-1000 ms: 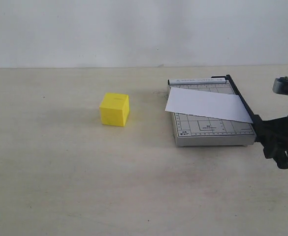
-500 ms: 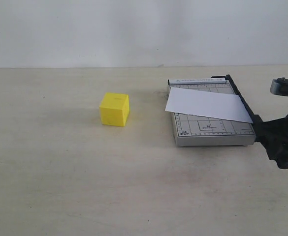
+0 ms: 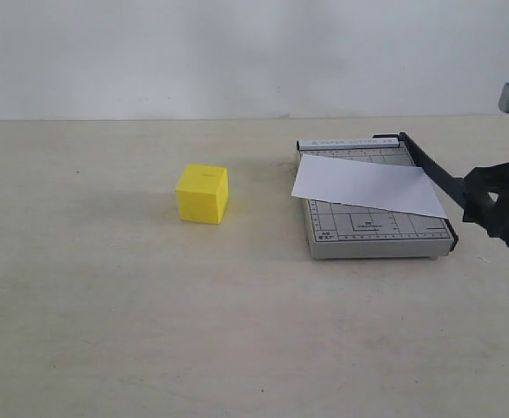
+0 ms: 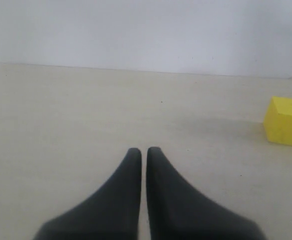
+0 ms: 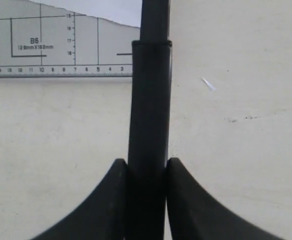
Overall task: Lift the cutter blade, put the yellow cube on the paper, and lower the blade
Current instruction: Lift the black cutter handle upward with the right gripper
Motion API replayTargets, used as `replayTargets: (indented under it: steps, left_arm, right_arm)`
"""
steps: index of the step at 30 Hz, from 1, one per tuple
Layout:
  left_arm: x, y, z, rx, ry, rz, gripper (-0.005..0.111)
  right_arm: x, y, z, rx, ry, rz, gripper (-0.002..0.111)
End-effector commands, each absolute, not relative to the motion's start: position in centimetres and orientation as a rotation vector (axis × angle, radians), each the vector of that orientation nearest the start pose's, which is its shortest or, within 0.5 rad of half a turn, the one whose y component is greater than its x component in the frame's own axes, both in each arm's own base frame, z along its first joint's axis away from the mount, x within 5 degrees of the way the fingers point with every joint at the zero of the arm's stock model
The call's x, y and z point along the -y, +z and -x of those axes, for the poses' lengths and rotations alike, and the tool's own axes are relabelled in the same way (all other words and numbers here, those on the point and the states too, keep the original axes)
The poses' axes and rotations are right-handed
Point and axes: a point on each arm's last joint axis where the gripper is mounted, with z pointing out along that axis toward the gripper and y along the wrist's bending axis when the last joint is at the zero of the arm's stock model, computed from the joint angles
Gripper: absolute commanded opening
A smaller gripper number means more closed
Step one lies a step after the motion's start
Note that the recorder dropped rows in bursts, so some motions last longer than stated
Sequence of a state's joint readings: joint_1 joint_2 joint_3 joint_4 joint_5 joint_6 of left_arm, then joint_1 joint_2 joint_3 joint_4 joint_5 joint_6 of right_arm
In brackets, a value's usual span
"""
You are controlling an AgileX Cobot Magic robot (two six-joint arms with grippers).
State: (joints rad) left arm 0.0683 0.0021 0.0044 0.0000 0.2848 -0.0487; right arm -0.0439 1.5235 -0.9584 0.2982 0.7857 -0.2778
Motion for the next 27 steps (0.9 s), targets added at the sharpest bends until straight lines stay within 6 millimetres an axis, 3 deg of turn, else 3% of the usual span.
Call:
replayTargets:
  steps: [1, 10, 27]
  left_arm:
    - [-0.4, 18.8, -5.5, -1.759, 0.012, 0.108, 0.004]
    - [-0.4, 18.8, -5.5, -1.757, 0.012, 0.108, 0.004]
    - [-0.4, 18.8, -5.5, -1.757, 0.012, 0.108, 0.004]
  right_arm:
    - [-0.3, 25.5, -30.1, -2.636, 0.234, 0.072, 0.0]
    - [-0.3, 27.6, -31.1, -2.566, 0.232, 0.075, 0.0]
    - [-0.4, 27.6, -31.1, -2.565, 0.24, 0.072, 0.0]
